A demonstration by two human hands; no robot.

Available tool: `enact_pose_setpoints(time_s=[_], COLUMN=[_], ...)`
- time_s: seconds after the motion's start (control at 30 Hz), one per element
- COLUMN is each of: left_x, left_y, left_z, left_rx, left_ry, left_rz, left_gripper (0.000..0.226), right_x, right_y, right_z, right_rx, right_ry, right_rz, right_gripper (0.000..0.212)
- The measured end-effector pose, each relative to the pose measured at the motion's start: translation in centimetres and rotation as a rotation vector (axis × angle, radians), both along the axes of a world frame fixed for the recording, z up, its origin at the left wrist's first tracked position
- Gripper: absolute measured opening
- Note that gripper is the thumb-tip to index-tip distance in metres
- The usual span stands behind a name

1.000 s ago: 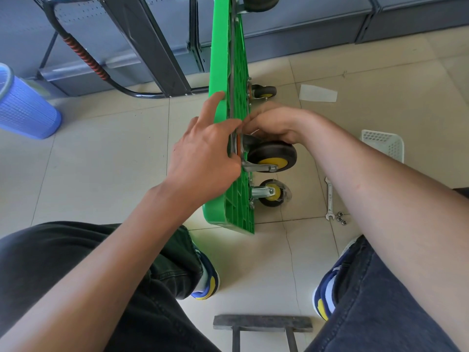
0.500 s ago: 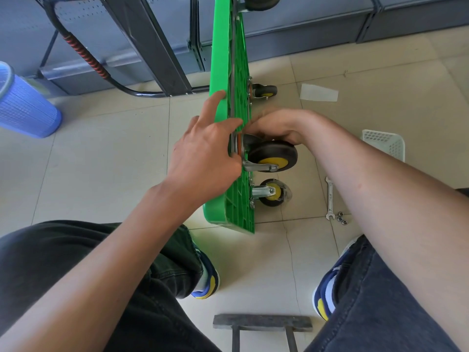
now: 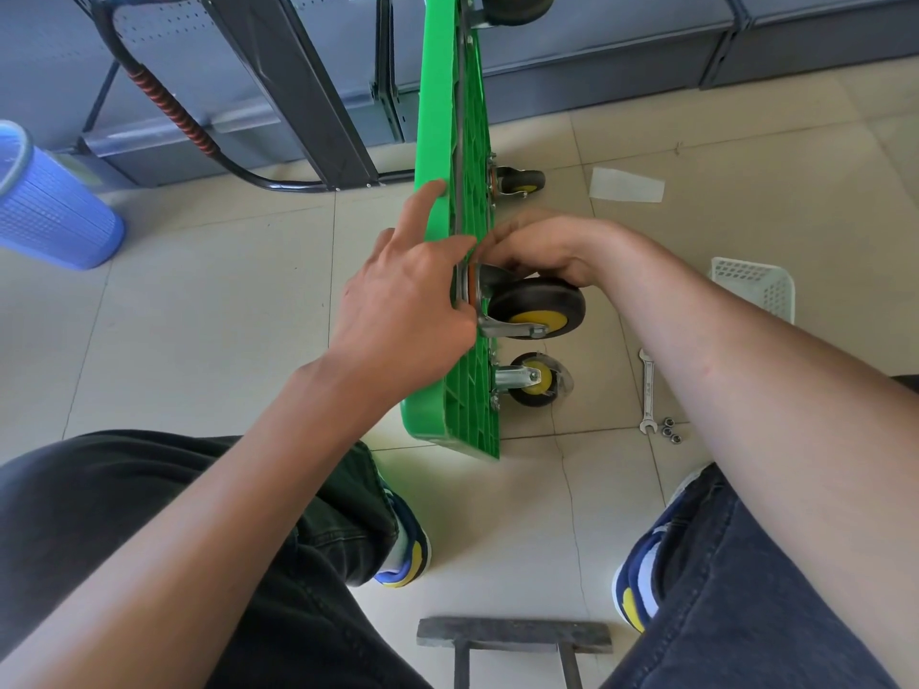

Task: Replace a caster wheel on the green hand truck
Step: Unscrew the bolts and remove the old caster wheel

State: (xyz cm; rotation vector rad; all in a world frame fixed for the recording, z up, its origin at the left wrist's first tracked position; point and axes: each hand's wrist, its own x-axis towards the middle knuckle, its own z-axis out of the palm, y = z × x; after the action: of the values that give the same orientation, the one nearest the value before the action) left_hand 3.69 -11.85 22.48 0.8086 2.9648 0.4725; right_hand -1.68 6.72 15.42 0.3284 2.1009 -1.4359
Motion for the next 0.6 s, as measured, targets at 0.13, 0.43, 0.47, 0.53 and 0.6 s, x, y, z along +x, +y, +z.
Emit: enact_pose_setpoints(time_s=[0.13, 0.43, 0.47, 0.53, 0.6], left_x=[-0.01, -0.02, -0.04, -0.08, -0.1], left_y=[0.03, 0.09, 0.06, 0.03, 0.01], left_z=[0.0, -0.01, -0.04, -0.12, -0.18], left_rx=[0.0, -0.002, -0.003, 0.0, 0.001], left_ry=[-0.004, 0.0, 0.001, 0.004, 0.009], left_rz=[0.004, 0.002, 0.003, 0.002, 0.001], left_gripper=[0.048, 0.046, 0.045, 0.046, 0.047], right_x=[0.07, -0.08, -0.09, -0.09, -0.08], right_y=[0.08, 0.08, 0.03, -0.02, -0.04], right_z=[-0.1, -0.05, -0.03, -0.06, -0.08], right_rx=[-0.032, -0.021, -0.023, -0.035, -0.04], right_ry=[-0.014, -0.015, -0.019, -0.024, -0.027], right_rz=[-0.007, -0.037, -0.036, -0.039, -0.043], right_gripper=[0.013, 0.016, 0.016, 0.017, 0.018])
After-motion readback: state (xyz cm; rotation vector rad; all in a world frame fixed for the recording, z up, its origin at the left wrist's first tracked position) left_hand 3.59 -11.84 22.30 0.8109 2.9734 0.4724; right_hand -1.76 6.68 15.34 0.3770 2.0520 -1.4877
